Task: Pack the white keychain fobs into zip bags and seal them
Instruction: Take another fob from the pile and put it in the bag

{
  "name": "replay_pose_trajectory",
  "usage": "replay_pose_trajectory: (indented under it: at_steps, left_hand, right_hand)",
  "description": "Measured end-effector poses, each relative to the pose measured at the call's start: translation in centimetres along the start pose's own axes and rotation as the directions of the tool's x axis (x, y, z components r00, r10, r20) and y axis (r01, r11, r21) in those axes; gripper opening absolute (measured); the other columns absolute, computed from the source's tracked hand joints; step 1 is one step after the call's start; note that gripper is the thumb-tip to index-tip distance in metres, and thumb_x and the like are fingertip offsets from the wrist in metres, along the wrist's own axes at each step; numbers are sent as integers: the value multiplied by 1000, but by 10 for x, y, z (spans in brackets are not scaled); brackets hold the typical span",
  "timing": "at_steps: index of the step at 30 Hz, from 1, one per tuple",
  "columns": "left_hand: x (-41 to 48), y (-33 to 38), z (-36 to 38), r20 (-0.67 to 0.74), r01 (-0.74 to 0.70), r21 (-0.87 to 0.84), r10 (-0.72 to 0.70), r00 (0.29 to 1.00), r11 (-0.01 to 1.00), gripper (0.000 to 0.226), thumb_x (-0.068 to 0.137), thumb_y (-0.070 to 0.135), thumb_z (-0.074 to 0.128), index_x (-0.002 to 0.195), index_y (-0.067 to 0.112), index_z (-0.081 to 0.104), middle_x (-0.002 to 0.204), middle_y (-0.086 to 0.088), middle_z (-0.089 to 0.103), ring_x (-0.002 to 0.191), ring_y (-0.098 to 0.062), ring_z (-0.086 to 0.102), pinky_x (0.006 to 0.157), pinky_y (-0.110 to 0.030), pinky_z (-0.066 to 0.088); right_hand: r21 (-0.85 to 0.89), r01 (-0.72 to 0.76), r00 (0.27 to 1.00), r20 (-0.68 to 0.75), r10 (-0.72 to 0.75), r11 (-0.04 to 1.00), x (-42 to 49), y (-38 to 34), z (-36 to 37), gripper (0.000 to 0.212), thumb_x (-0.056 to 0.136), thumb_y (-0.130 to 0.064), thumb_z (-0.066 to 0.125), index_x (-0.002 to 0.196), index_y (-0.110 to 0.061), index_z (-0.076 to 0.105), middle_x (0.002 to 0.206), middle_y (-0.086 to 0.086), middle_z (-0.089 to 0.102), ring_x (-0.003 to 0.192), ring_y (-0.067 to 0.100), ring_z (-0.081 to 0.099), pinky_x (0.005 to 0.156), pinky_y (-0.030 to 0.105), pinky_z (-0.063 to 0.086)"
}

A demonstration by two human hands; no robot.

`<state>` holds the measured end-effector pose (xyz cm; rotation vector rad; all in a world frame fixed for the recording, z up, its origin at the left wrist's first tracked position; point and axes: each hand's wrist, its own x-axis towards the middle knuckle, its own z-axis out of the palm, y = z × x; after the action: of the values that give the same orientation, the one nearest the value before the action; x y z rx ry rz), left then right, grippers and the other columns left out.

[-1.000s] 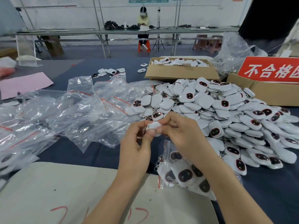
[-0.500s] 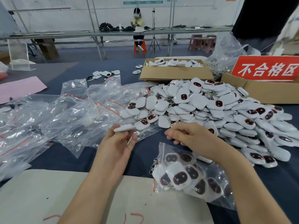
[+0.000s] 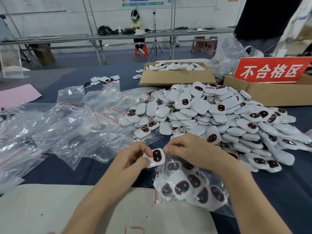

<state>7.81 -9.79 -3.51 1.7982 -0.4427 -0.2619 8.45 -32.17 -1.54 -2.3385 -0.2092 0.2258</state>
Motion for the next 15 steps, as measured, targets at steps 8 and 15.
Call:
replay_pose_trajectory:
  at_steps: [8,15]
  left_hand:
    - [6,-7,-8,-60,81,-57,-85,995,995,17,99,7,62,109,18,69,95,-9,74,76,-11,67,69,-15,51]
    - [4,-2,-10,117,87,-53,-80,990,995,21,91,27,68,108,34,77,107,-5,77,97,-14,71,87,-22,54]
  right_hand:
    - [19,0,1000,-3,0,1000,-2,1,0,20,97,-41,59,97,-29,75,83,-15,71,78,-3,63,73,19,46]
    - [5,20,1000,-22,-20,1000,-2,-2,1,19,99,-33,57,100,-28,76,89,-13,73,84,0,65,82,24,53]
